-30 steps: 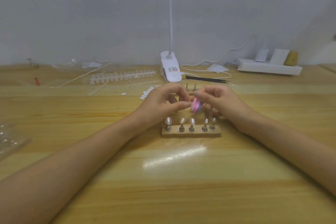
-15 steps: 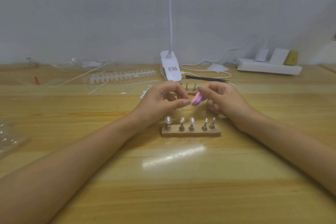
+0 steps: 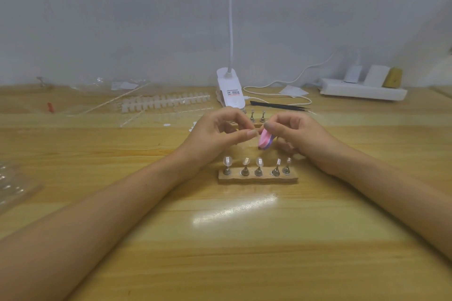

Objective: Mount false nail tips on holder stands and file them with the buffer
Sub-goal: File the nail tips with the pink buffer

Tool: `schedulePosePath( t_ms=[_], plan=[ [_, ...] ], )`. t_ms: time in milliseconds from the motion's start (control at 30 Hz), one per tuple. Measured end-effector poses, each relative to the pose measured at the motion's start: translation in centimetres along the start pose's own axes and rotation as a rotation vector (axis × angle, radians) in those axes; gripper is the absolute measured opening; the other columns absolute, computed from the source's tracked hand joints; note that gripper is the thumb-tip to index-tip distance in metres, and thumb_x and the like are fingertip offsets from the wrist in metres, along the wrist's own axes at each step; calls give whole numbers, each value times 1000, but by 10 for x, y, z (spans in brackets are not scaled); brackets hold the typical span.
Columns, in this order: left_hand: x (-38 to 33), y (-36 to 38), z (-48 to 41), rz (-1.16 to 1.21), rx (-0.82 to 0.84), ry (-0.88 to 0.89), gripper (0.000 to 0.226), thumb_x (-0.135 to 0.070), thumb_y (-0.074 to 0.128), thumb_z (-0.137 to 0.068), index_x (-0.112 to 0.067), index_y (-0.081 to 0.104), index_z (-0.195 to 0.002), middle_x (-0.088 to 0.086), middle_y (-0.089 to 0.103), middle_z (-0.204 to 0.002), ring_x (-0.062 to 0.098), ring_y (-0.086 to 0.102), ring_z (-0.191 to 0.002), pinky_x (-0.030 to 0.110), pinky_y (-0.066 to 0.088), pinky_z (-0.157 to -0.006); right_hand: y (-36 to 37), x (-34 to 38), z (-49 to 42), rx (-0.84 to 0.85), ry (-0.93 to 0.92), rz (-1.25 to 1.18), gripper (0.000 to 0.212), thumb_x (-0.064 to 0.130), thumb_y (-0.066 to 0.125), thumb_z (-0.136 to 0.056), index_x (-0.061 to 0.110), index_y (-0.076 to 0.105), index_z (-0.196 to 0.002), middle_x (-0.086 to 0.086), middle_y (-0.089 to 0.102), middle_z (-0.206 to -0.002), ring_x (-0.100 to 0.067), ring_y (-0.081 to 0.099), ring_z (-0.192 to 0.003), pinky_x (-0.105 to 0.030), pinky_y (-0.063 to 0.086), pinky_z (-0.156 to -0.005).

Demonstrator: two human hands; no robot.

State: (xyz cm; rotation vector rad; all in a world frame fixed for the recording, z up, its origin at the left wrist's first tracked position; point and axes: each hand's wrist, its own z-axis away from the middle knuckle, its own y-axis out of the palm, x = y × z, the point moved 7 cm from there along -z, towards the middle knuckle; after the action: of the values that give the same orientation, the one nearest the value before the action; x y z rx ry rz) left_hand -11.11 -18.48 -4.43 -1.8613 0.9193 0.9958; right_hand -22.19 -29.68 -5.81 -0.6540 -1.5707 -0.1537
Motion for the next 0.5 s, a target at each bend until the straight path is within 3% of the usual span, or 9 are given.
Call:
schedulePosePath(
  t_ms=[100, 200, 367, 500],
  plan=[
    [0, 0, 0, -2, -7, 2, 7, -15, 74, -86, -12, 70, -81, -5, 66, -82, 11, 53, -69, 17, 45, -64, 6, 1, 3, 49, -29, -6, 28, 42, 71, -80, 21, 67, -98, -9, 77, -85, -12, 61, -56, -17, 46, -48],
    [1, 0, 0, -2, -16, -15, 8, -16, 75, -85, -13, 70, -80, -7, 66, -80, 15, 52, -69, 19, 45, -63, 3, 1, 4, 30, -27, -75, 31, 37, 75, -77, 16, 62, -95, -13, 77, -86, -21, 75, -68, -20, 52, -52],
    [2, 1, 1, 21, -18, -45, 14, -16, 75, -85, -18, 67, -75, -11, 67, -74, 16, 48, -64, 16, 42, -56, 0, -3, 5, 79, 32, -157, 18, 17, 74, -85, 9, 66, -99, -15, 77, -99, -26, 76, -90, -23, 59, -70],
    [1, 2, 2, 40, -5, -38, 11, -19, 74, -87, -18, 67, -78, -12, 65, -70, 16, 51, -63, 18, 43, -56, 7, -4, 5, 162, 55, -135, 15, 19, 75, -84, 14, 72, -98, -14, 77, -102, -25, 75, -97, -25, 58, -78]
  ],
)
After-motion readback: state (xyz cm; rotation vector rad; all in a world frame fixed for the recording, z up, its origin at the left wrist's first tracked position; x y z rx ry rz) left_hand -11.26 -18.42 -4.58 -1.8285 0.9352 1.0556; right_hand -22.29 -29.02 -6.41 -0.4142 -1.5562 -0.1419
